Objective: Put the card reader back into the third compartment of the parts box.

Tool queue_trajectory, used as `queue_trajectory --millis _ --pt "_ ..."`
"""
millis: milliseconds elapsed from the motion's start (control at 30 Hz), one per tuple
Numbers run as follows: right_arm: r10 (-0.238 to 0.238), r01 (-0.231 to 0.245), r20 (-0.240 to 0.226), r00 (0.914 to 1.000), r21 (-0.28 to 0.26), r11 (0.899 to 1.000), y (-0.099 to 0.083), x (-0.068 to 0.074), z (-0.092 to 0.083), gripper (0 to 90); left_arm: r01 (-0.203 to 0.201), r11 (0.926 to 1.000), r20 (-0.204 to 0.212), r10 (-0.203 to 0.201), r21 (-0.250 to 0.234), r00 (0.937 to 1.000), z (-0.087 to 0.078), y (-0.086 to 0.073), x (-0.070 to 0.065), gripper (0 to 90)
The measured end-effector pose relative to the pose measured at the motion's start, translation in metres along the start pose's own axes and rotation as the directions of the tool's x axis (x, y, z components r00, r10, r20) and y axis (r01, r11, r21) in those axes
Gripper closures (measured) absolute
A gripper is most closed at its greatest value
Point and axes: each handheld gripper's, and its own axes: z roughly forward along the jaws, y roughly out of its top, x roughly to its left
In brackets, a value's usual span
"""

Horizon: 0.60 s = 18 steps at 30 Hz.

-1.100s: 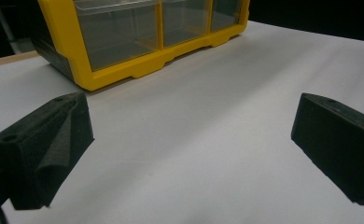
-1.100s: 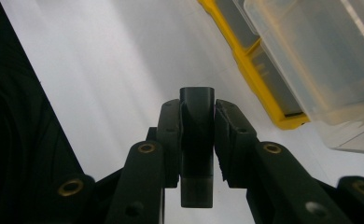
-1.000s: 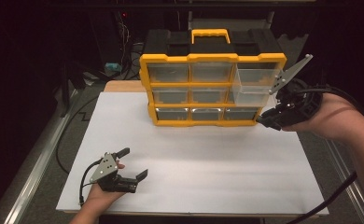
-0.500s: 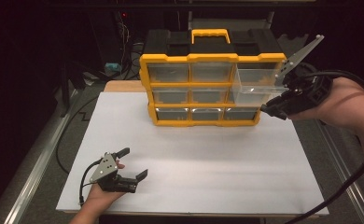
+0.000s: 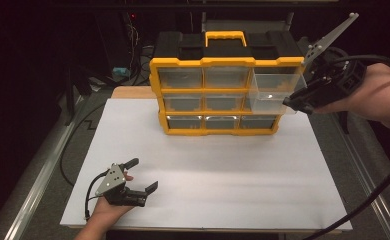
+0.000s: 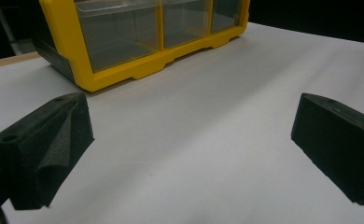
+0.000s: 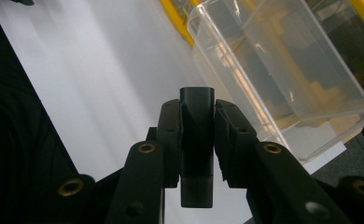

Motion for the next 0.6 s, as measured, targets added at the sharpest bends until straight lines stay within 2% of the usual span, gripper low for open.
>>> queue_trajectory --millis 233,600 --pt "0.0 0.0 0.013 0.9999 0.004 1.0 0.009 -0.006 -0.005 74.6 -0.001 1.0 0.0 0.001 0.0 1.0 0.0 0.0 0.0 0.2" --pt "-0.003 0.003 0.016 0.9999 -0.004 1.0 0.024 -0.012 -0.003 74.6 0.001 1.0 0.002 -0.001 0.001 1.0 0.0 0.0 0.0 0.2"
